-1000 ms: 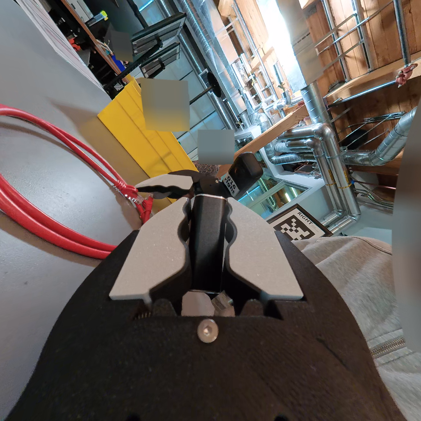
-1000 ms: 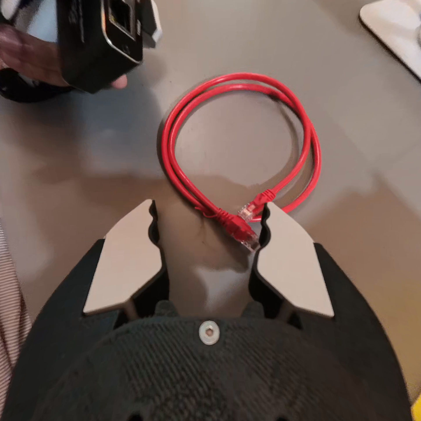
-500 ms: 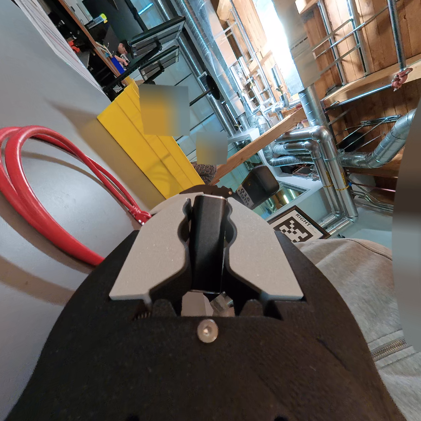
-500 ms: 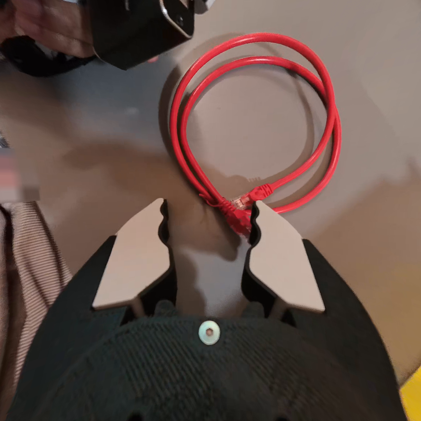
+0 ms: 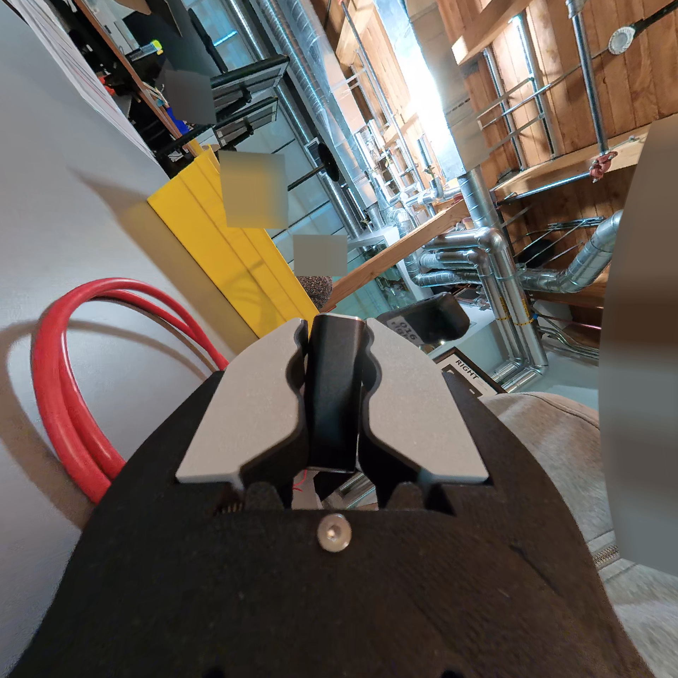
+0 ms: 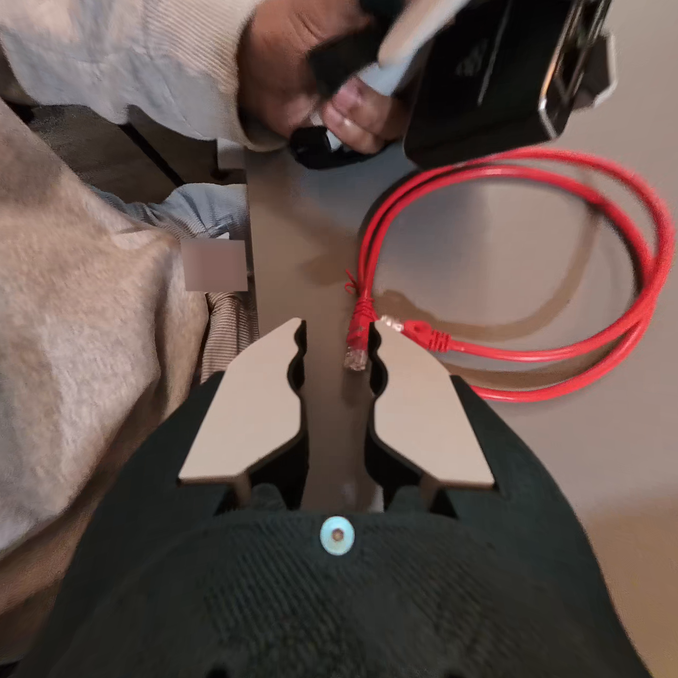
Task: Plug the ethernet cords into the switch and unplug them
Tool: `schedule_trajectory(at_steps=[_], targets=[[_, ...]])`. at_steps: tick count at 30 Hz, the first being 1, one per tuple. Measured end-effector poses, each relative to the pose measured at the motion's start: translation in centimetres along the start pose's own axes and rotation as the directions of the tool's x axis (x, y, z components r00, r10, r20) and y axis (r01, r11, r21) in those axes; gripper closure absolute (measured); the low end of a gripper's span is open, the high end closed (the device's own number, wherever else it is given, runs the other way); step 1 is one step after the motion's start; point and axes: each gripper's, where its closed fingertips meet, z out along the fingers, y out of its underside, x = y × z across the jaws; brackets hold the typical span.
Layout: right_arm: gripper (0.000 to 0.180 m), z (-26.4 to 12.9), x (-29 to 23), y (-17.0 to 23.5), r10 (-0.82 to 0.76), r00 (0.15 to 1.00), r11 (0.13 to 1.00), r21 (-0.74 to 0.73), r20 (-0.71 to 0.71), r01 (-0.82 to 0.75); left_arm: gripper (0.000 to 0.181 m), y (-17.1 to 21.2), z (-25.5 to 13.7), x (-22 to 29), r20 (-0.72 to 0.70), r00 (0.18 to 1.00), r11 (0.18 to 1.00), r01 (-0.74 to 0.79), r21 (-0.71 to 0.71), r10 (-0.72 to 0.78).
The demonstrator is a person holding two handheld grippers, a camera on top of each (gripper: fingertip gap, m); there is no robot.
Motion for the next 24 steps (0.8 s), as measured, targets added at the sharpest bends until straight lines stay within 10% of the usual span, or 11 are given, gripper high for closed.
schedule_trajectory(at_steps=[4, 12, 24], targets=[[0.151, -1.9, 1.2, -1.3, -0.069, 0.997, 0.993, 0.098, -0.048, 0.073, 0.155, 0.0, 0.0, 0.0, -0.003, 1.000, 1.000, 0.005, 0.000, -0.005], [0.094, 0.0, 3.2, 0.6, -0.088, 0.994, 0.996, 0.021, 0.066, 0.087, 0.155, 0.1, 0.1, -0.1, 0.005, 1.000, 1.000, -0.002, -0.008, 0.002], [0.098, 1.4, 2.9, 3.3, -0.157, 0.987, 0.966, -0.211, -0.018, 0.150, 0.155, 0.3, 0.2, -0.1, 0.004, 1.000, 1.000, -0.004, -0.018, 0.004]])
